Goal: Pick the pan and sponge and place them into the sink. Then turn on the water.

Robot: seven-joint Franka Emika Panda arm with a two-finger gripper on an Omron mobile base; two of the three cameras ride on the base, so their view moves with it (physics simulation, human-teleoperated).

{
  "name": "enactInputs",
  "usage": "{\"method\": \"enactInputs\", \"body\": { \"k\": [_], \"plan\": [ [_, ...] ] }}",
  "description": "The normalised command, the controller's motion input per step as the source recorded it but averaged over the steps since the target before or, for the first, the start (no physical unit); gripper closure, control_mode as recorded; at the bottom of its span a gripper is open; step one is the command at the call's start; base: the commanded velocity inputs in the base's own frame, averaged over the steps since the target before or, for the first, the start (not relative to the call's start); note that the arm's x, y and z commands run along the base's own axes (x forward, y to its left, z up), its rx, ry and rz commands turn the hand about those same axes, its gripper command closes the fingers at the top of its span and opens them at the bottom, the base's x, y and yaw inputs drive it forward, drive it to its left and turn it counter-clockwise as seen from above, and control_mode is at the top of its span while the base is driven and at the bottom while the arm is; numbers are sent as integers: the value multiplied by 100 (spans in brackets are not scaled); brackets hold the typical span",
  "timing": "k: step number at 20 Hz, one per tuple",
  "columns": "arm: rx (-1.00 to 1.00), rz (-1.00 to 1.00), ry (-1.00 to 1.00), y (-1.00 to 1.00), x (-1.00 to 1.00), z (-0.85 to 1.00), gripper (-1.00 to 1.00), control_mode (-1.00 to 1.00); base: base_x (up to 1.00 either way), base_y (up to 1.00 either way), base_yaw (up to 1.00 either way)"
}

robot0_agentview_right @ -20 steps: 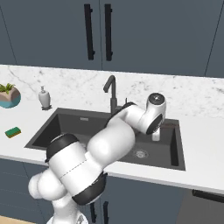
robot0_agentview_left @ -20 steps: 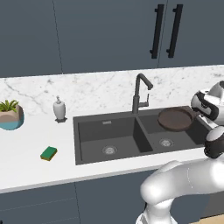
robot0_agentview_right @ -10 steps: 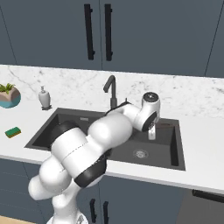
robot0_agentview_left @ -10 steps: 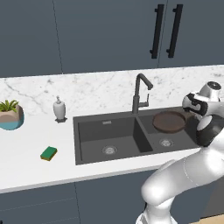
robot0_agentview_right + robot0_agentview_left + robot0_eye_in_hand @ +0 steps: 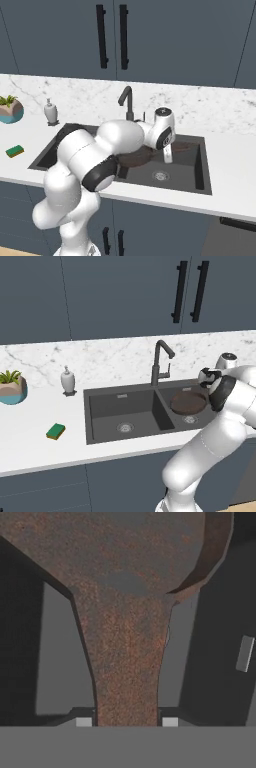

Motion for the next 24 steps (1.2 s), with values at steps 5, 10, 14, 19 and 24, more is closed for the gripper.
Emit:
{"method": "enactInputs", "body": {
  "k": [5,10,14,19,24],
  "plan": [
    [0,0,0,3,0,-16,100,-100,0,0,0],
    [0,-1,-3,0,8,-9,100,-100,0,0,0],
    [0,-5,-6,-16,21,0,100,-100,0,0,0],
    [0,-14,-3,-32,14,0,100,-100,0,0,0],
    [0,-11,-5,-18,5,0,100,-100,0,0,0]
  ]
}}
